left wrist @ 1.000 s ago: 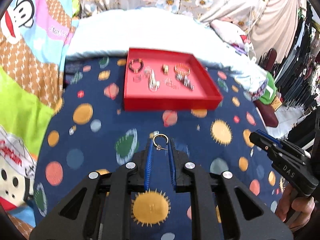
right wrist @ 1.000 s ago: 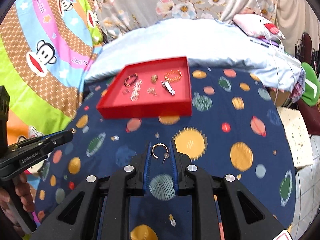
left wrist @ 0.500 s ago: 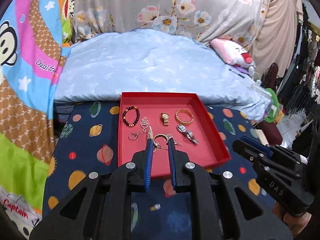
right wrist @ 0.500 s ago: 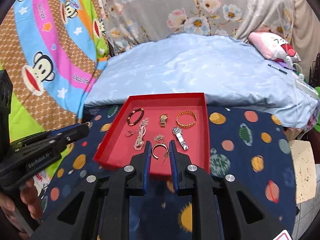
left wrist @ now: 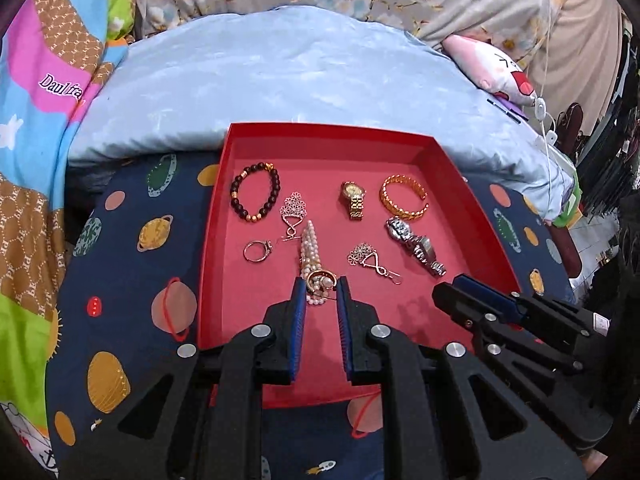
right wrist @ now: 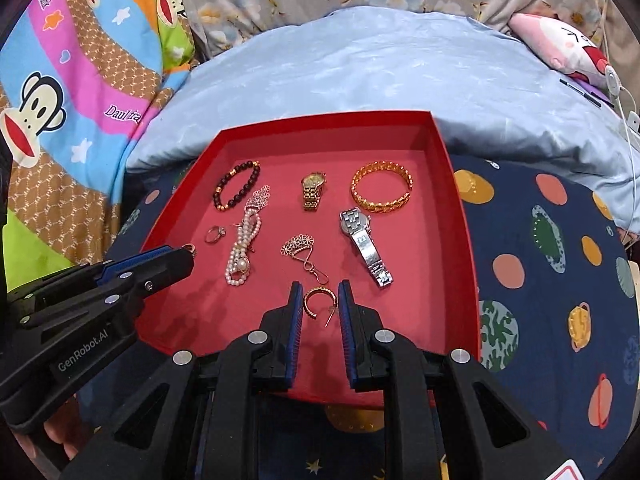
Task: Organize jewelry
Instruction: 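Carry both hoop earrings into the red tray and release them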
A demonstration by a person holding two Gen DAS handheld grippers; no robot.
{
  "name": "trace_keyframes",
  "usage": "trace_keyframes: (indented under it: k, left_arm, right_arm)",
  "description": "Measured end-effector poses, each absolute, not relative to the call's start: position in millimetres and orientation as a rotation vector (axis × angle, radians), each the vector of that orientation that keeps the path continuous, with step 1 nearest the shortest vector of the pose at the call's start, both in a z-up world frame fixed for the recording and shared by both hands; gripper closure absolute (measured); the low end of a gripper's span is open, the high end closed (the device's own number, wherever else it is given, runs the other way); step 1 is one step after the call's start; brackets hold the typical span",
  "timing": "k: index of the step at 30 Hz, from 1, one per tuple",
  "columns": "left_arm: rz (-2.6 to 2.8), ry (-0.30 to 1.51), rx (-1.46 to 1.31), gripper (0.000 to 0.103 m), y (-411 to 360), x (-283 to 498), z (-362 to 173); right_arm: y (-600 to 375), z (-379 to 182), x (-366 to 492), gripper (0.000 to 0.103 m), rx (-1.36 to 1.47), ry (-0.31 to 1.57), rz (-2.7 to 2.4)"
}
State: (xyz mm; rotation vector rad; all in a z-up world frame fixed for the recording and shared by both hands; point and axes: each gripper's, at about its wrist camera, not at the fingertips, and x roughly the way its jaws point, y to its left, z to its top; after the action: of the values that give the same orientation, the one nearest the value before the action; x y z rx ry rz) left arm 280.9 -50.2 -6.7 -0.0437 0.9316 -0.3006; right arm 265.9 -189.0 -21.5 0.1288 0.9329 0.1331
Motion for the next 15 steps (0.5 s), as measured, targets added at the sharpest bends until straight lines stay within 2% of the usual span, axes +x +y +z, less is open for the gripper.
trace_keyframes:
  k: [8,15]
  left_arm:
    - [-0.279,0.947,-0.053,0.087,-48.9,283.6,-15.0]
    - [-0.252,0.943,-0.082,0.084,-37.6,278.1,-6.7]
  right_arm:
    - [-189.8,-28.7,268.8,0.085,0.140,0.943,0.126]
    - [-195.8,-12.5,259.1,0.084,0.157,0.908,0.114]
